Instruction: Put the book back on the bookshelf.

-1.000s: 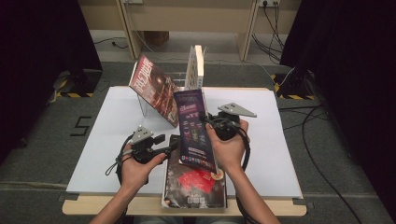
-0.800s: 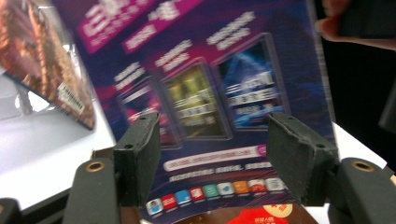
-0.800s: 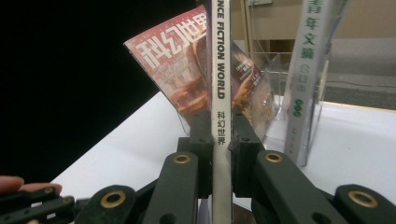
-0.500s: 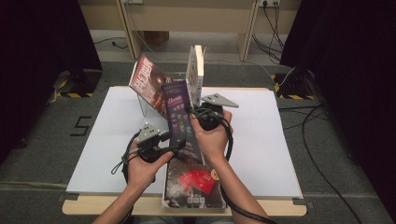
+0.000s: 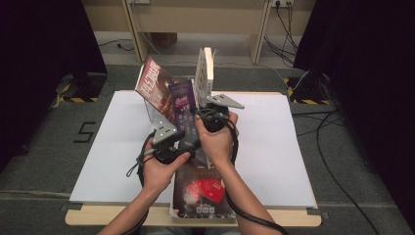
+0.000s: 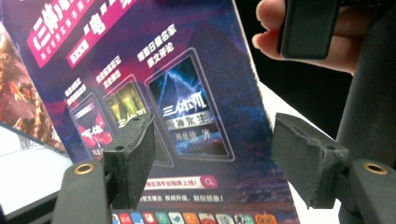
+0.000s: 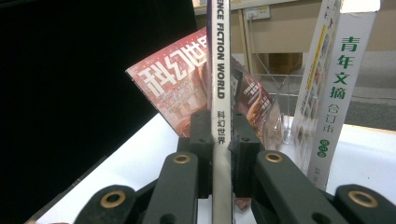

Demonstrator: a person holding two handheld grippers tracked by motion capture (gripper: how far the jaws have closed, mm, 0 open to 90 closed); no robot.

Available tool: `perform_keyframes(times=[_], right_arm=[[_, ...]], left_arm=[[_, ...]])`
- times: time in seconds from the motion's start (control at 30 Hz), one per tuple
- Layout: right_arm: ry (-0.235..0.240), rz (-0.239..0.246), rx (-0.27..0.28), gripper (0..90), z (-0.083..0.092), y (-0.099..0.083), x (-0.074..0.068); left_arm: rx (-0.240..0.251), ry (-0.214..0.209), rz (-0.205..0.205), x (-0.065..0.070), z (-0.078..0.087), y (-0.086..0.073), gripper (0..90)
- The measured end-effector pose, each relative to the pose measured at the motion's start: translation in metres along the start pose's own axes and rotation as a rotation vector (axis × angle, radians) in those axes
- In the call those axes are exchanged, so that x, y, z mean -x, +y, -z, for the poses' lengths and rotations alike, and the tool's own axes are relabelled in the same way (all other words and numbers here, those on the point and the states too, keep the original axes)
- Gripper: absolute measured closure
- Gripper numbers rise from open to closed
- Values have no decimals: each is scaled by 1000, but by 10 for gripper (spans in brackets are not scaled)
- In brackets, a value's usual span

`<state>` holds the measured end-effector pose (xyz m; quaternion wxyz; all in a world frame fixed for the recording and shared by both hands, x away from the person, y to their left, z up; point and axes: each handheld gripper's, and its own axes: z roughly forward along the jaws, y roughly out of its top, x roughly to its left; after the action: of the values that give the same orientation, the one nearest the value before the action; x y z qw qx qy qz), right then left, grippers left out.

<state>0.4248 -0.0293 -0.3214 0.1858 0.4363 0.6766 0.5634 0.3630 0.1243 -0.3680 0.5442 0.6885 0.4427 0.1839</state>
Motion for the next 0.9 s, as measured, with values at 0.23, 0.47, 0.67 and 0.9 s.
perform_keyframes(times=[0.23,0.47,0.67,0.9], right_arm=[[-3,2,2,831,-1,0,-1],[-8,9,-2,831,-1,-1,-1],[-14,14,-5,830,-1,-2,-1],[-15,16,-4,829,-1,-3,0]], left_arm=[[10,19,-21,6,-7,5,285],[6,54,-34,8,-14,5,270],[7,69,-43,12,-18,6,269],[5,73,-45,16,-23,9,269]])
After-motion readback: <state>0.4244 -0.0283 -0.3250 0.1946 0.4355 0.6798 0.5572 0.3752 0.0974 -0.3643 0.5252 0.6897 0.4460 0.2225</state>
